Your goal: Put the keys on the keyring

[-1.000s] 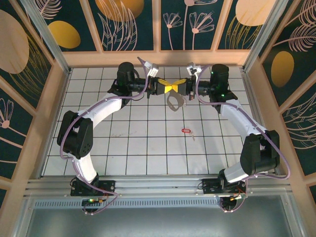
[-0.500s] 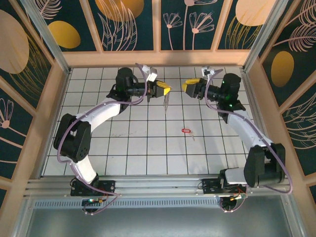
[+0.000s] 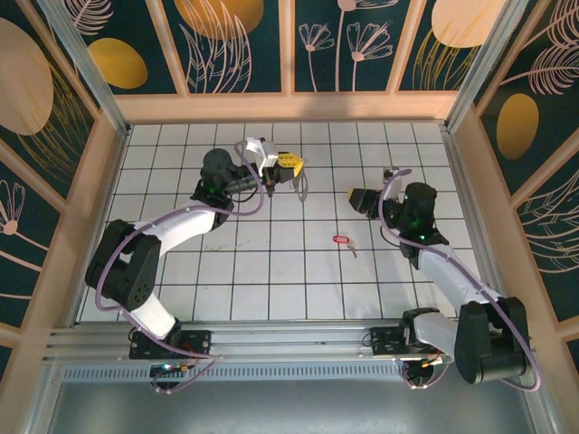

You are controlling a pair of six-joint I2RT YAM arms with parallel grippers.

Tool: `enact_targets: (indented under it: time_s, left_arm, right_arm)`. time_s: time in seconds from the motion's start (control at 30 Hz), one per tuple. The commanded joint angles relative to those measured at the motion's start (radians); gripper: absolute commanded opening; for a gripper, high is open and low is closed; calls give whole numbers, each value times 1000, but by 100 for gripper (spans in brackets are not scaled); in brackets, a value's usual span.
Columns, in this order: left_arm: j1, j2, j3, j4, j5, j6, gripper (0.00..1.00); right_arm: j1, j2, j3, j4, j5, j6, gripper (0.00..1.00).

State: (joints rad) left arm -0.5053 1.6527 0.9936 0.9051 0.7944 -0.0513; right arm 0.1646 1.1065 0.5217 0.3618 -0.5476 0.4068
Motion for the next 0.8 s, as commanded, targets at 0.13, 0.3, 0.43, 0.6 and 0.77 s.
enact_targets:
  time_s: [0.13,0.3,0.43,0.6,0.77]
  left_arm:
    - [-18,-27,3,98,-16,84,0]
    - [-24,-37,-2,69,-37,105,0]
    - [-29,-46,-16,58,-54,99,0]
    - [-33,-63,-15,1,-87,81,0]
    - [-39,-82,-65,5,-112,58,0]
  right_arm:
    - [2,-57,-53,-55,131,26,48]
    - [8,-36,-49,-121,178,26,48]
    - [36,-19,-46,-192,239,24,48]
    - [94,1,-37,-289,345,31,47]
    - [189,35,-32,-350,467,47,47]
